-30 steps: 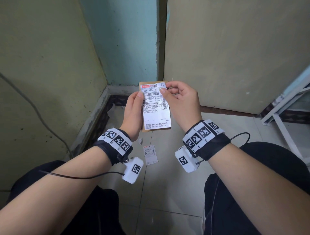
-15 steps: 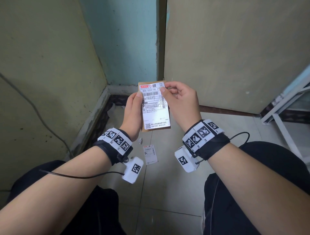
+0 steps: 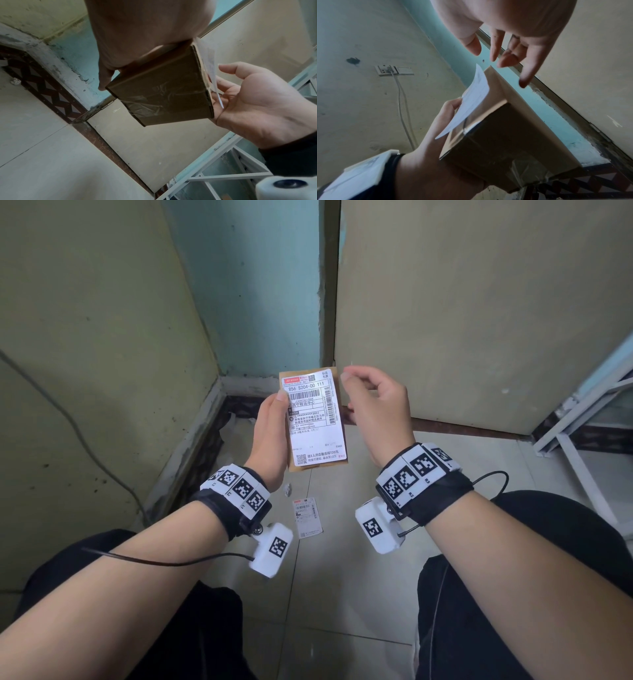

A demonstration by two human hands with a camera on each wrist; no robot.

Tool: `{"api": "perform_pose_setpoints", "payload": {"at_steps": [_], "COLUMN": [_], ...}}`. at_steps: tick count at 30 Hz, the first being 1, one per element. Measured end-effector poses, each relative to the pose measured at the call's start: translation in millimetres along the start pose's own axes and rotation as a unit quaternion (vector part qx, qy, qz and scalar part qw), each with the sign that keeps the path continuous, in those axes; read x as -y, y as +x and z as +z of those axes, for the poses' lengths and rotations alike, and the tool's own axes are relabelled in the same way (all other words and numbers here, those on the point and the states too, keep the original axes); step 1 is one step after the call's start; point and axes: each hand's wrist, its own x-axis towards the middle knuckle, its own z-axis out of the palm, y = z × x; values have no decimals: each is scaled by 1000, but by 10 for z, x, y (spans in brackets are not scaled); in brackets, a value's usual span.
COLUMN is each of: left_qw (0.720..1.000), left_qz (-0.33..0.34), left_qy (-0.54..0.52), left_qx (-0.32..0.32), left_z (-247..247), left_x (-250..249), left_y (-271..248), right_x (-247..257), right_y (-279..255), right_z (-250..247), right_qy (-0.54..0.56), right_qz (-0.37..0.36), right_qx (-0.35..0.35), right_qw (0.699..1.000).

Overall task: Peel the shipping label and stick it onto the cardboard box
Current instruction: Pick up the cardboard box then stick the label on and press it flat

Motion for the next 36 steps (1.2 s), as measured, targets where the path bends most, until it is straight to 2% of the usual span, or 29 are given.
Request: {"api": "perform_pose_setpoints", "payload": {"at_steps": [7, 12, 23, 36], "left_qw": [1000, 1000, 996, 994], "left_qz": [7, 10, 52, 83], "left_qy": [9, 7, 67, 55], "left_qx": [4, 10, 4, -40], "left_z": [39, 82, 158, 268], "left_x": [-1, -3, -59, -134], "left_y": [-46, -97, -197, -362], "right_x": [7, 30, -52, -94], "right_y": [-48, -119, -139, -138], "right_z": [-9, 23, 74, 97], "right_qy": [-26, -23, -39, 11], "right_qz": [30, 21, 38, 66], "right_qx": [107, 142, 112, 83], "right_qw": [993, 989, 992, 994]}}
